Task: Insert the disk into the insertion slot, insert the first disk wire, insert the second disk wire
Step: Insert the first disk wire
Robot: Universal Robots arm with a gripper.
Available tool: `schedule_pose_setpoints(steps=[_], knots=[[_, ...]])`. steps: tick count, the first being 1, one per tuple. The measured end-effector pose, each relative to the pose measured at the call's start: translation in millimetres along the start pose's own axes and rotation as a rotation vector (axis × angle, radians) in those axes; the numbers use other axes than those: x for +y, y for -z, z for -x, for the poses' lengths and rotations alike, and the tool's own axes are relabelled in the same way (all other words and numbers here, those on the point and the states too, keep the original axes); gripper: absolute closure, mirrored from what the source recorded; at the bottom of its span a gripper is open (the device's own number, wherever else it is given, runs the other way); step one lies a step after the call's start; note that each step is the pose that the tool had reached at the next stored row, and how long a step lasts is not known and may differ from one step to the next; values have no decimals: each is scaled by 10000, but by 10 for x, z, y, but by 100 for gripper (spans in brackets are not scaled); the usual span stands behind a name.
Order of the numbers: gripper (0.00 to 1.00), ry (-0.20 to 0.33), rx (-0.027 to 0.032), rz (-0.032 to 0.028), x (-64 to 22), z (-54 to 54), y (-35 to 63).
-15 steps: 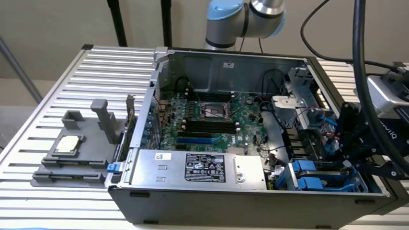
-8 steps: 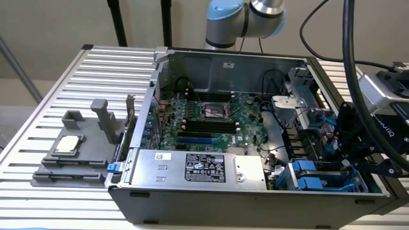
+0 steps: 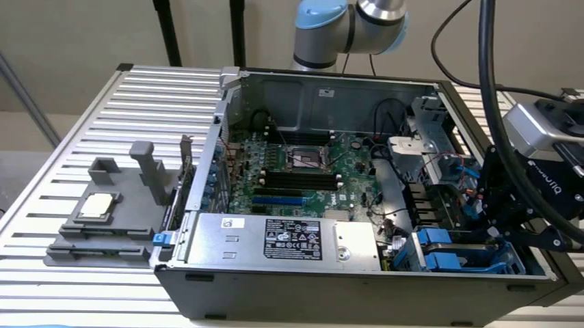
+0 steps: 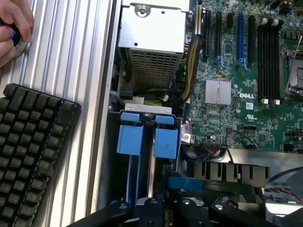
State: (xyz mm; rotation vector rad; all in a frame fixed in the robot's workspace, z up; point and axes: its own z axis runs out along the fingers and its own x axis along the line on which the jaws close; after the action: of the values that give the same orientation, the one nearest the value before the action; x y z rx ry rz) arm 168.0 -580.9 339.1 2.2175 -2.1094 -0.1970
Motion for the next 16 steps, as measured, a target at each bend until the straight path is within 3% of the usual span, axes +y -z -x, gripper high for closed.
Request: schedule_pose_setpoints(steps=[16], knots=[[83,-400,246,0,-12,61,-20]])
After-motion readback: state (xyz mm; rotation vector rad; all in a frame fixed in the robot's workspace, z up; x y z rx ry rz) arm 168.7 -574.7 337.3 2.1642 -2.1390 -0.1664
